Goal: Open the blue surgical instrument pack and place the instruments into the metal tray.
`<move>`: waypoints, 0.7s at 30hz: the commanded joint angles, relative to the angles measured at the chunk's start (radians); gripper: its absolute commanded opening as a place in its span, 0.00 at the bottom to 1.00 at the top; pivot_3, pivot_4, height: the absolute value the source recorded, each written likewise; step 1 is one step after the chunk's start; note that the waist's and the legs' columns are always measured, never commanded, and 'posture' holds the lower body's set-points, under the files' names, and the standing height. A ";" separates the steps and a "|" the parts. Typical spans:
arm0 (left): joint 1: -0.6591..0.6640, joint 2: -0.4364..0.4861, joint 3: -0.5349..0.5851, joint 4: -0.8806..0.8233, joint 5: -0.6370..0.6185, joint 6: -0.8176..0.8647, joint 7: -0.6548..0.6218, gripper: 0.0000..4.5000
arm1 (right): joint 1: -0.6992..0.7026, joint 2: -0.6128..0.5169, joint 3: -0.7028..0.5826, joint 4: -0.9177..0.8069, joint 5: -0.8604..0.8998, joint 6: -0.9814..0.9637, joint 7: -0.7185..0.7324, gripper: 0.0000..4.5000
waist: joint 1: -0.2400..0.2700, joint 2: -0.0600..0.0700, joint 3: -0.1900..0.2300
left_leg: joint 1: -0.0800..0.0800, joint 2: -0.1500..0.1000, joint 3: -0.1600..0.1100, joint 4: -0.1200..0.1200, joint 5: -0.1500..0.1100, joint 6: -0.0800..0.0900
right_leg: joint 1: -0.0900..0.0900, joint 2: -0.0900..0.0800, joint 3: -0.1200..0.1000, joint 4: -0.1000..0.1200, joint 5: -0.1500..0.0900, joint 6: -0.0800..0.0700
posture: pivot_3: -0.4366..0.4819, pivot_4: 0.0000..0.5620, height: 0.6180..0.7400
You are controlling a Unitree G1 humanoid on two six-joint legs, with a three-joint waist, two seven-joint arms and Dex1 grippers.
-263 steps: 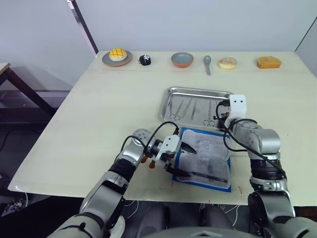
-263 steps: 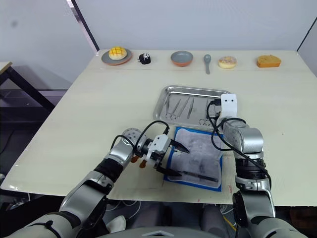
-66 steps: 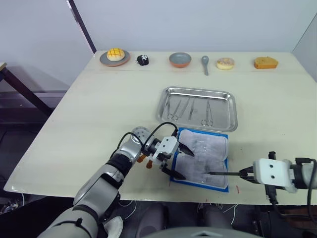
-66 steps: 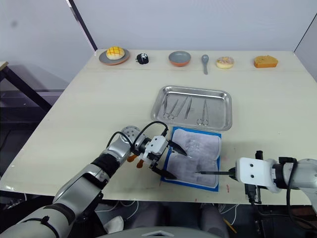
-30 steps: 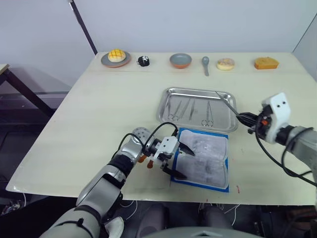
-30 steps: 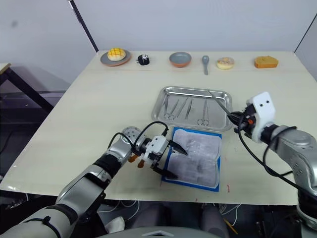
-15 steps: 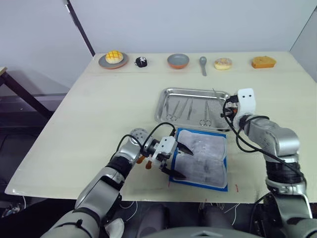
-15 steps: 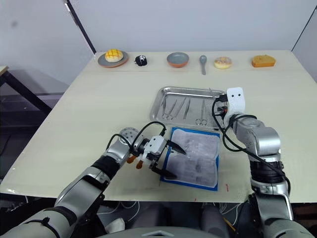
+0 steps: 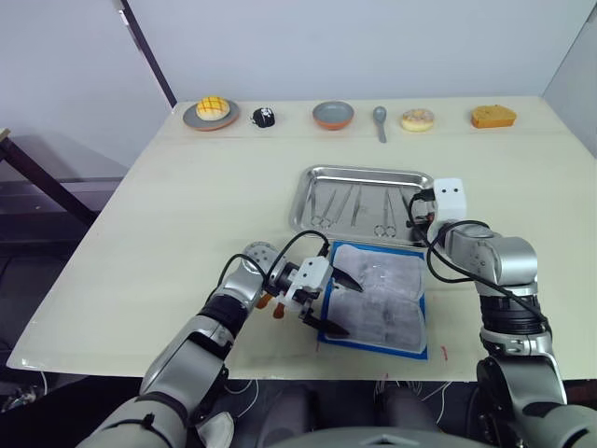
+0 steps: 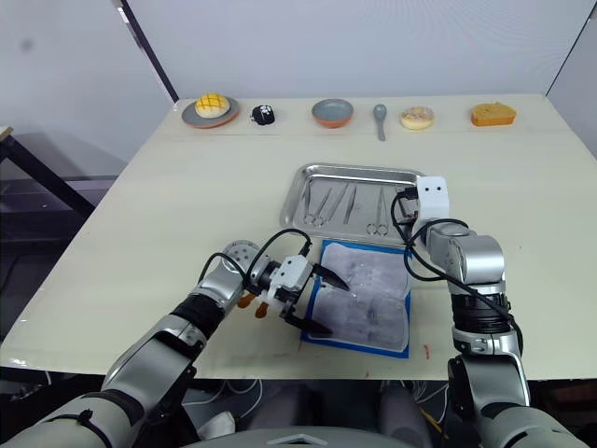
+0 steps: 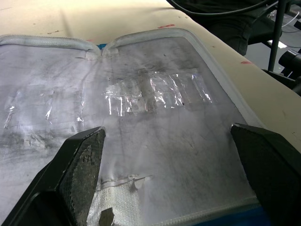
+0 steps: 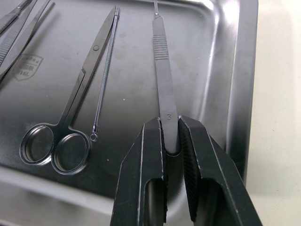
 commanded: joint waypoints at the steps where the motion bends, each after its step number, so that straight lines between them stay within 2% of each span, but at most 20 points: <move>1: 0.074 0.005 -0.046 0.089 0.099 0.031 -0.023 1.00 | -0.027 -0.002 -0.003 -0.019 0.000 -0.030 0.030 0.23 | -0.001 0.000 0.000 | 0.000 0.000 0.000 0.000 0.000 0.000 | 0.000 0.000 0.000 0.000 0.000 0.000 | 0.48 0.27 0.94; 3: 0.073 0.007 -0.045 0.088 0.100 0.029 -0.024 1.00 | -0.024 -0.006 0.001 -0.027 0.000 -0.046 0.047 0.40 | -0.001 0.000 0.000 | 0.000 0.000 0.000 0.000 0.000 0.000 | 0.000 0.000 0.000 0.000 0.000 0.000 | 0.48 0.27 0.94; 4: 0.073 0.007 -0.044 0.088 0.100 0.029 -0.024 1.00 | -0.023 -0.011 0.005 -0.032 -0.002 -0.052 0.055 0.59 | -0.001 0.000 0.000 | 0.000 0.000 0.000 0.000 0.000 0.000 | 0.000 0.000 0.000 0.000 0.000 0.000 | 0.48 0.27 0.94; 5: 0.073 0.009 -0.043 0.086 0.100 0.030 -0.025 1.00 | -0.023 -0.013 0.007 -0.045 -0.001 -0.056 0.064 0.70 | -0.001 0.000 0.000 | 0.000 0.000 0.000 0.000 0.000 0.000 | 0.000 0.000 0.000 0.000 0.000 0.000 | 0.48 0.27 0.94; 7: 0.072 0.010 -0.041 0.082 0.098 0.032 -0.027 1.00 | -0.020 -0.018 0.014 -0.074 0.000 -0.065 0.081 0.79 | -0.002 0.000 0.000 | 0.000 0.000 0.000 0.000 0.000 0.000 | 0.000 0.000 0.000 0.000 0.000 0.000 | 0.48 0.27 0.94; 8: 0.069 0.010 -0.038 0.078 0.094 0.034 -0.029 1.00 | -0.015 -0.025 0.018 -0.099 0.004 -0.083 0.098 0.97 | -0.002 0.000 0.000 | 0.000 0.000 0.000 0.000 0.000 0.000 | 0.000 0.000 0.000 0.000 0.000 0.000 | 0.48 0.27 0.94; 13: 0.059 0.006 -0.015 0.050 0.065 0.048 -0.034 1.00 | 0.028 -0.047 0.013 -0.186 0.020 -0.169 0.162 0.99 | -0.004 -0.001 0.002 | -0.001 0.000 -0.001 0.000 0.000 0.000 | 0.000 0.000 0.000 0.000 0.000 0.000 | 0.48 0.27 0.94; 21: 0.067 0.011 0.046 -0.118 -0.041 0.154 -0.038 1.00 | 0.152 -0.107 -0.021 -0.250 0.071 -0.415 0.333 0.99 | -0.007 -0.008 0.017 | -0.003 0.000 0.001 0.000 0.000 0.000 | -0.002 -0.001 0.003 -0.001 0.000 0.002 | 0.48 0.27 0.94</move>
